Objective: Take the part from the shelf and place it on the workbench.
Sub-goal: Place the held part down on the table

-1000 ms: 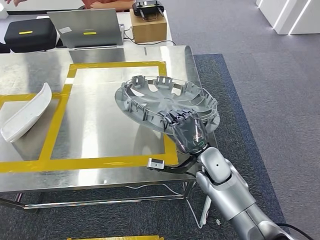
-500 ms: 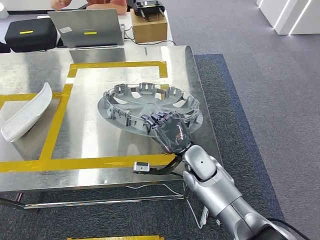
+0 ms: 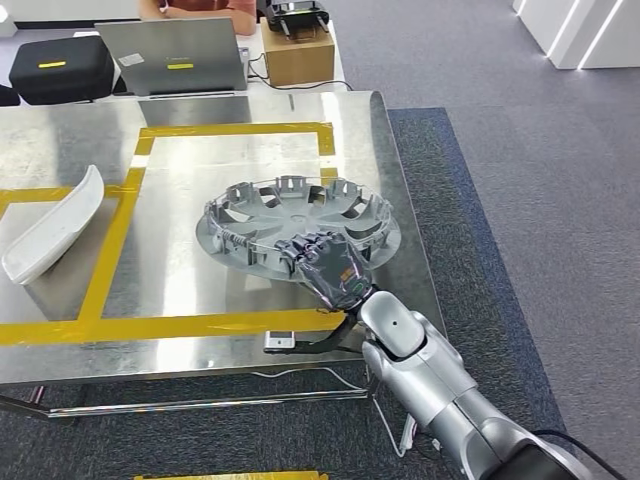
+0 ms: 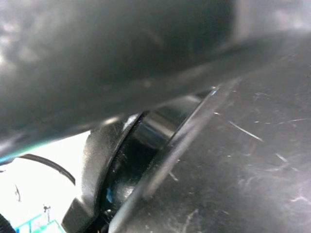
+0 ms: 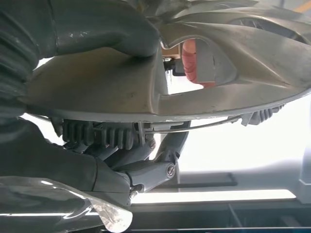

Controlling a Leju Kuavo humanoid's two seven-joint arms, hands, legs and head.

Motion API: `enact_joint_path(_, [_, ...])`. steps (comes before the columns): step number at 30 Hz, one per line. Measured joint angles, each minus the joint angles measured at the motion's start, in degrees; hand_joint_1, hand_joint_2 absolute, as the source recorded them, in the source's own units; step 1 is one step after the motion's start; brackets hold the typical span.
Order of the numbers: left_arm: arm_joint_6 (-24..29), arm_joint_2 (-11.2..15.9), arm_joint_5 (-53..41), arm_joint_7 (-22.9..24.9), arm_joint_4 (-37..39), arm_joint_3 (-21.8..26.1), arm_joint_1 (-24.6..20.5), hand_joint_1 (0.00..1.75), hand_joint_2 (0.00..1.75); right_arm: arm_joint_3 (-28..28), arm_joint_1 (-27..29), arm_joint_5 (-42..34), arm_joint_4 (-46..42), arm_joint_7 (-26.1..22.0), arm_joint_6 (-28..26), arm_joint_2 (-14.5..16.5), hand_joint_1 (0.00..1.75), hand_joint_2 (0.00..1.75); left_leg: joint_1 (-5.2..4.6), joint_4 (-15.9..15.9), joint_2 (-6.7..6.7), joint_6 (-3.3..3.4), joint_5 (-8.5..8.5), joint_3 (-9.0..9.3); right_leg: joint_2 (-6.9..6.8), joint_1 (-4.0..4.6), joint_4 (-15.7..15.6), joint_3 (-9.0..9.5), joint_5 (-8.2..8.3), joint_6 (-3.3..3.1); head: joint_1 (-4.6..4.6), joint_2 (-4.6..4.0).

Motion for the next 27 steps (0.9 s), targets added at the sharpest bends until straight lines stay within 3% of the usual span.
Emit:
enact_joint_path(8, [0.57,0.84,-0.39,-0.11,0.00,-0.44,0.45,0.00,0.00,-2.38,0.00,3.19,0.55,-3.40,-0.02,1.99,1.75,1.75,0.00,0.00,0.00,0.00,0.00,0.00,0.00,0.00,0.00,-0.01,0.00,0.00,0.00,0.00])
enact_joint_path(20, [1.11,1.27,-1.40,-0.70,0.00,-1.80,0.52,0.00,0.00,-4.03,-0.29,4.71,-1.27,-3.25,-0.02,3.52,1.75,1.75,0.00,0.01,0.00,0.00,0.00,0.00,0.00,0.00,0.00,0.00,0.00,0.00,0.00,0.00])
enact_joint_path(24, [1.15,1.30,-1.47,-0.70,0.00,-1.90,0.52,0.00,1.75,-4.13,-0.31,4.84,-1.72,-3.18,-0.02,3.56,0.00,1.75,0.00,0.01,0.00,0.00,0.00,0.00,0.00,-0.01,0.00,0.00,0.00,0.00,0.00,0.00])
enact_joint_path(27, [1.16,1.30,-1.49,-0.70,0.00,-1.90,0.52,0.00,1.75,-4.14,-0.31,4.86,-1.72,-3.17,-0.02,3.56,0.00,1.75,0.00,0.01,0.00,0.00,0.00,0.00,0.00,-0.01,0.00,0.00,0.00,0.00,0.00,0.00])
